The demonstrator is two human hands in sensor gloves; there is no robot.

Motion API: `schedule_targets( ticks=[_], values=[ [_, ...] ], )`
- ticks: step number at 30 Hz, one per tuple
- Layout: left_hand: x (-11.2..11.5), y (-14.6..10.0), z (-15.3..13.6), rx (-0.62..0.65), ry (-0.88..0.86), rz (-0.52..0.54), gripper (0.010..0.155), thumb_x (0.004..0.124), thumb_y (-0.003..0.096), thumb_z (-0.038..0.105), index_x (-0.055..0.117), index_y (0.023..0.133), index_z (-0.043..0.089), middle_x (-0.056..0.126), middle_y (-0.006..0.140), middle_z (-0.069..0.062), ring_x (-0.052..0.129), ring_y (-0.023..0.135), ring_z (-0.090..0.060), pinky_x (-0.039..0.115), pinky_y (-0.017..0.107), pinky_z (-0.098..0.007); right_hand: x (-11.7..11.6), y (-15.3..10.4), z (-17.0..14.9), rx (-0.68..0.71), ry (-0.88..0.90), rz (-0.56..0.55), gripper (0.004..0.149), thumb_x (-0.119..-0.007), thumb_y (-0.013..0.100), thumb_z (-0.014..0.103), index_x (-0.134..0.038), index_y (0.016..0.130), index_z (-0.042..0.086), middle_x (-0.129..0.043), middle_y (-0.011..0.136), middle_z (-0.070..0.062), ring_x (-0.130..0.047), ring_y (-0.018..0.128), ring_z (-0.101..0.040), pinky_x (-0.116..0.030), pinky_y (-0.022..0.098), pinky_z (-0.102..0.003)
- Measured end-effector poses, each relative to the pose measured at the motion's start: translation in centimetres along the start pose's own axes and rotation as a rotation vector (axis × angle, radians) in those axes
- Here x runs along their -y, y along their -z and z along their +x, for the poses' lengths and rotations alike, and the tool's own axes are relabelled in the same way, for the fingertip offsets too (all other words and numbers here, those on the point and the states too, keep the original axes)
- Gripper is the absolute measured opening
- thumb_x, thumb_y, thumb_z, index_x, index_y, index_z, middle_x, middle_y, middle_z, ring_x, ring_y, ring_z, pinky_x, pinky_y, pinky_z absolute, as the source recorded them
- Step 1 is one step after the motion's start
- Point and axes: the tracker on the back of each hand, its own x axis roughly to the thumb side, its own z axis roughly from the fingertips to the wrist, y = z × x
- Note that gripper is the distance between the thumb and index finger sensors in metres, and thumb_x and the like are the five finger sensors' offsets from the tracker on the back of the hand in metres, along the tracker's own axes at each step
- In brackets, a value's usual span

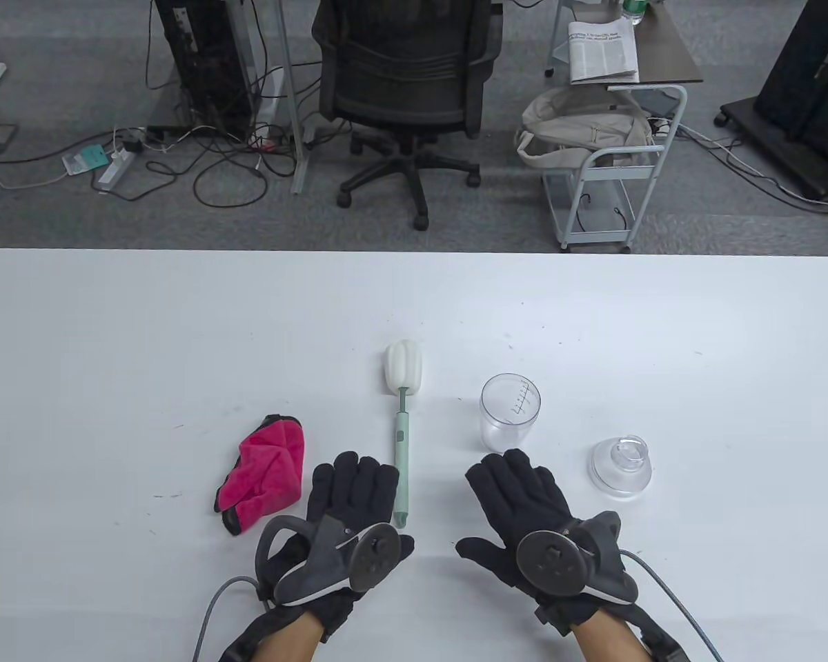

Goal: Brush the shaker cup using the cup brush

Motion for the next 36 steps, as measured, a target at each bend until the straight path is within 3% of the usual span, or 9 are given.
schedule_targets(
  ticks=[3, 5, 7, 9, 12, 15, 20, 31, 36],
  values=[
    [0.4, 0.3, 0.1, -0.038, 0.016, -0.011, 0.074, 0.068, 0.0536, 0.062, 0.059, 0.110, 0.014, 0.076, 0.113, -0.017, 0.066, 0.107, -0.048, 0.048, 0.077, -0.063, 0.2, -0.1, -0.1, -0.009, 0.003, -0.037, 0.081, -0.065, 0.049, 0.067, -0.043, 0.112, 0.021, -0.050, 0.118, -0.011, -0.051, 0.109, -0.045, -0.052, 0.077, -0.062],
    [0.7, 0.5, 0.3, -0.074, 0.021, -0.009, 0.075, 0.069, 0.0537, 0.061, 0.059, 0.109, 0.013, 0.083, 0.108, -0.017, 0.073, 0.103, -0.047, 0.052, 0.075, -0.064, 0.4, -0.1, -0.2, -0.014, -0.001, -0.061, 0.080, -0.064, 0.050, 0.066, -0.044, 0.111, 0.021, -0.051, 0.118, -0.012, -0.053, 0.108, -0.045, -0.053, 0.076, -0.062],
    [1.1, 1.2, 0.5, -0.107, 0.034, -0.028, 0.078, 0.070, 0.0542, 0.061, 0.051, 0.113, 0.013, 0.080, 0.109, -0.018, 0.071, 0.103, -0.049, 0.053, 0.074, -0.066, 0.6, -0.1, -0.4, -0.020, 0.004, -0.096, 0.079, -0.064, 0.050, 0.066, -0.045, 0.111, 0.020, -0.052, 0.117, -0.011, -0.054, 0.107, -0.045, -0.054, 0.076, -0.061],
    [1.5, 2.4, 0.9, -0.169, 0.038, -0.087, 0.085, 0.072, 0.0536, 0.062, 0.037, 0.116, 0.016, 0.072, 0.115, -0.018, 0.065, 0.106, -0.052, 0.051, 0.074, -0.067, 0.9, -0.1, -0.7, -0.036, 0.014, -0.120, 0.078, -0.064, 0.050, 0.065, -0.045, 0.111, 0.020, -0.053, 0.117, -0.011, -0.054, 0.107, -0.045, -0.055, 0.076, -0.061],
    [1.6, 5.1, 1.4, -0.229, 0.023, -0.206, 0.090, 0.072, 0.0536, 0.063, 0.025, 0.117, 0.020, 0.074, 0.114, -0.015, 0.062, 0.107, -0.053, 0.048, 0.075, -0.068, 2.0, -0.4, -1.6, -0.065, 0.043, -0.207, 0.079, -0.064, 0.051, 0.065, -0.043, 0.111, 0.019, -0.051, 0.117, -0.013, -0.056, 0.106, -0.046, -0.057, 0.074, -0.062],
    [1.9, 7.9, 2.0, -0.311, -0.023, -0.245, 0.087, 0.074, 0.0541, 0.059, 0.027, 0.116, 0.021, 0.077, 0.111, -0.014, 0.062, 0.106, -0.052, 0.047, 0.075, -0.068, 2.8, -1.0, -2.8, -0.102, 0.113, -0.272, 0.079, -0.064, 0.051, 0.064, -0.044, 0.111, 0.017, -0.051, 0.116, -0.015, -0.056, 0.104, -0.048, -0.056, 0.073, -0.063],
    [3.7, 11.5, 3.0, -0.420, 0.067, -0.261, 0.084, 0.079, 0.0535, 0.052, 0.033, 0.115, 0.020, 0.084, 0.105, -0.011, 0.063, 0.107, -0.048, 0.047, 0.076, -0.067, 2.9, -1.3, -3.8, -0.133, 0.119, -0.290, 0.079, -0.064, 0.052, 0.064, -0.043, 0.111, 0.016, -0.050, 0.116, -0.016, -0.055, 0.104, -0.049, -0.056, 0.072, -0.063],
    [4.9, 13.2, 3.8, -0.482, 0.139, -0.243, 0.076, 0.085, 0.0529, 0.035, 0.043, 0.112, 0.015, 0.096, 0.085, -0.012, 0.079, 0.097, -0.040, 0.053, 0.075, -0.065, 3.7, -1.7, -3.9, -0.134, 0.156, -0.327, 0.079, -0.064, 0.052, 0.063, -0.042, 0.111, 0.016, -0.048, 0.116, -0.016, -0.053, 0.104, -0.049, -0.055, 0.072, -0.064],
    [3.0, 11.9, 3.2, -0.479, 0.056, -0.156, 0.074, 0.078, 0.0556, 0.030, 0.034, 0.112, 0.011, 0.088, 0.088, -0.016, 0.077, 0.094, -0.043, 0.051, 0.072, -0.069, 3.9, -1.3, -4.4, -0.152, 0.157, -0.317, 0.080, -0.068, 0.053, 0.062, -0.041, 0.112, 0.016, -0.048, 0.117, -0.017, -0.053, 0.105, -0.049, -0.055, 0.073, -0.064]
  ],
)
